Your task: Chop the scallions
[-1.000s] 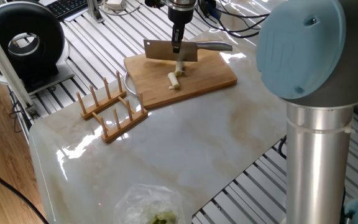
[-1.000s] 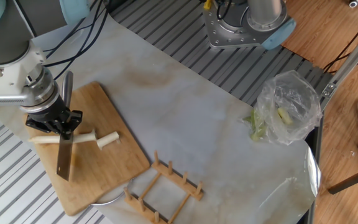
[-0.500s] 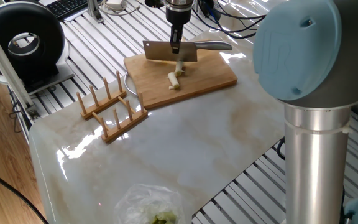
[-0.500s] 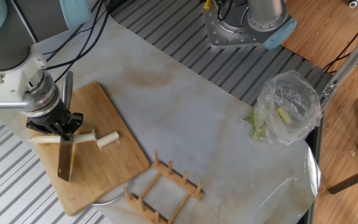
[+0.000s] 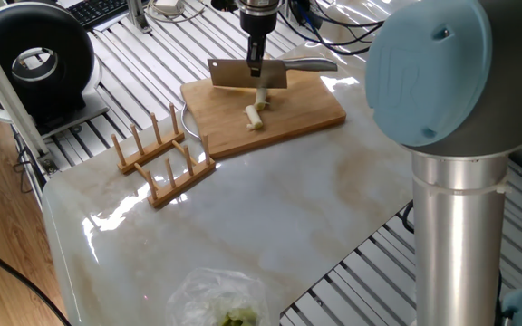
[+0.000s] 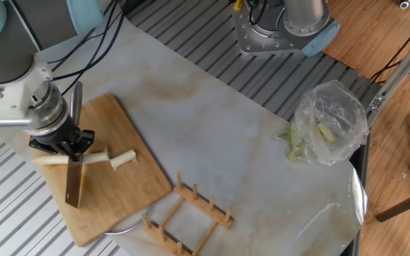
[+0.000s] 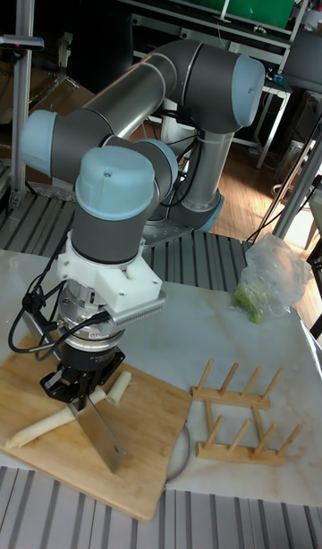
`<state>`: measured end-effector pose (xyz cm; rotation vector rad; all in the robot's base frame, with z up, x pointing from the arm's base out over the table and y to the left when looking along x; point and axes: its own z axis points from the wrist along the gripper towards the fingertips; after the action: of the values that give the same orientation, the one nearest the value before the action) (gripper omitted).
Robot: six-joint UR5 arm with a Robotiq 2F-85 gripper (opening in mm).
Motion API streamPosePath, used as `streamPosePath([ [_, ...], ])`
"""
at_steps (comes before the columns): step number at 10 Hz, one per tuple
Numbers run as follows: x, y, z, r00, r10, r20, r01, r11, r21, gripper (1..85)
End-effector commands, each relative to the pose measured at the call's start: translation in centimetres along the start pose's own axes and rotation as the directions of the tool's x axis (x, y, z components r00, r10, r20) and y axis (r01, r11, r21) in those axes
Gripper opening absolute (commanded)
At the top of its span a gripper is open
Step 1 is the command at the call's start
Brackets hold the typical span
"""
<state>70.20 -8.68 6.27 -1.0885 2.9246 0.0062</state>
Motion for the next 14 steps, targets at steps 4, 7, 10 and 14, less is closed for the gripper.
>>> streamPosePath([
  [4,-0.2,-0.1,-0.5,1.0,0.002,0.0,-0.002,1.0,-0.008,1.3],
  [7,-0.3,-0.1,0.2,1.0,0.005,0.004,-0.005,1.0,-0.004,1.3],
  [10,-0.2,-0.3,0.7,1.0,-0.002,-0.002,0.002,1.0,0.01,1.3],
  [14,0.3,-0.4,0.2,1.0,-0.011,-0.022,0.011,1.0,0.009,1.3],
])
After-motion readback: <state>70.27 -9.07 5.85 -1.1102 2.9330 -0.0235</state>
